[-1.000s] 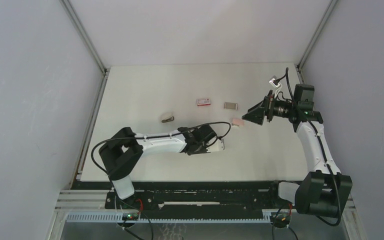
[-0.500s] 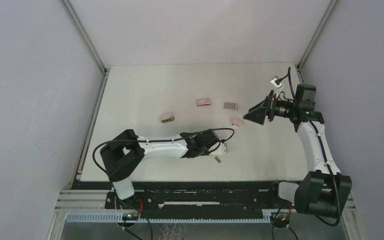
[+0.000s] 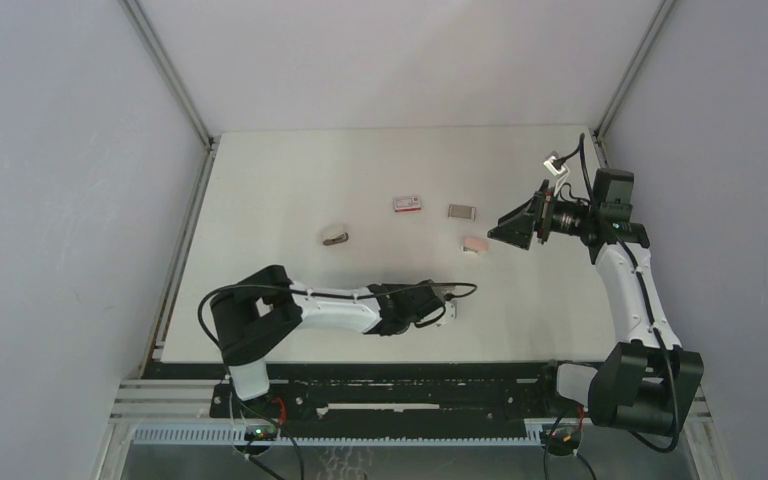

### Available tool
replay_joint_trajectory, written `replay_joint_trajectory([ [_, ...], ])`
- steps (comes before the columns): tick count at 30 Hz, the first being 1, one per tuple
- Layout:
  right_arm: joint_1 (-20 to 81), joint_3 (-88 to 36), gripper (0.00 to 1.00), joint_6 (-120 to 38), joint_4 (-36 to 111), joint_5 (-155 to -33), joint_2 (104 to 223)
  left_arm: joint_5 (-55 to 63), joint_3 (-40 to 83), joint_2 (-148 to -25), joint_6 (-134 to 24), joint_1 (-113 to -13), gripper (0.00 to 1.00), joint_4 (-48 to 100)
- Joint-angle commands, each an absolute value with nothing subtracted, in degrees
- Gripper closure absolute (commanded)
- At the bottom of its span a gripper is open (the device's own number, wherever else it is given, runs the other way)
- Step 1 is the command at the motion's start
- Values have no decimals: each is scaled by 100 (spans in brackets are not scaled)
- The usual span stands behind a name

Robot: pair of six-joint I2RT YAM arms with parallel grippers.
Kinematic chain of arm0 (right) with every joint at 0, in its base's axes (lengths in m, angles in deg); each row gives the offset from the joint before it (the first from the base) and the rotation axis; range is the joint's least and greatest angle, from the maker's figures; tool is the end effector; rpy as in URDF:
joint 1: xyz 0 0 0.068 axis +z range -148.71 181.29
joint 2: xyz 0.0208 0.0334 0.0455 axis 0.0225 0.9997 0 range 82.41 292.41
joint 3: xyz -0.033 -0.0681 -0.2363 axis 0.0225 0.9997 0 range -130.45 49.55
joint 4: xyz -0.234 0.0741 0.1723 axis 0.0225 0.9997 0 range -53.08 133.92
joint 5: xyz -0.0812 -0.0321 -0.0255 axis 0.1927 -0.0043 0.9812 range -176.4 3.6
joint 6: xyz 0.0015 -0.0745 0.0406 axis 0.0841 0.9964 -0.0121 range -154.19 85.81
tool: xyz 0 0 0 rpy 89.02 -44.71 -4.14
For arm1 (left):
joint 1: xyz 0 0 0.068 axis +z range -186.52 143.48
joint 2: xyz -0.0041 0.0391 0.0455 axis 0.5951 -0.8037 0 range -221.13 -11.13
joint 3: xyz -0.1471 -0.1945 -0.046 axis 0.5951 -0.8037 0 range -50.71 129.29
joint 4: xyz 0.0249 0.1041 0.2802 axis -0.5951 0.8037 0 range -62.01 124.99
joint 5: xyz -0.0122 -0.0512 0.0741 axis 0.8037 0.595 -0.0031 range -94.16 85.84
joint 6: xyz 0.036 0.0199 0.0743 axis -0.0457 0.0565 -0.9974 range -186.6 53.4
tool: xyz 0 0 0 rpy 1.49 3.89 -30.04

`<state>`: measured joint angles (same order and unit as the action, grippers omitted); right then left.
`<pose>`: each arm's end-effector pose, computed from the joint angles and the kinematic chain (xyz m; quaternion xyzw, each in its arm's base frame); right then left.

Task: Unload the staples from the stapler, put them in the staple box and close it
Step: Unload the staple at the center of the board.

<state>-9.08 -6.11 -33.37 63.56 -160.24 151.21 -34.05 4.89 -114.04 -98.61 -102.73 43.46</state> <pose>0.3065 0.0167 0.2687 -0.1938 0.7425 0.5083 0.3908 0.1851 -0.3276 0.0532 0.6702 0.6606 0.1727 0.2909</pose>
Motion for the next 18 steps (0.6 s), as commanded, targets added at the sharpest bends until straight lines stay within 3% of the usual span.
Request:
replay_joint_trajectory([
  [1,-948,-723,13,-3335,6198,-16201,14956,-3658,491,-11307,-9826,-10281,100,4020],
  [9,-961,-727,13,-3340,6206,-16253,14982,-2697,824,-10967,-9424,-9731,100,4578],
  [18,-961,-724,13,-3339,6218,-16315,15009,-641,1235,-10419,-9227,-9051,100,5499],
])
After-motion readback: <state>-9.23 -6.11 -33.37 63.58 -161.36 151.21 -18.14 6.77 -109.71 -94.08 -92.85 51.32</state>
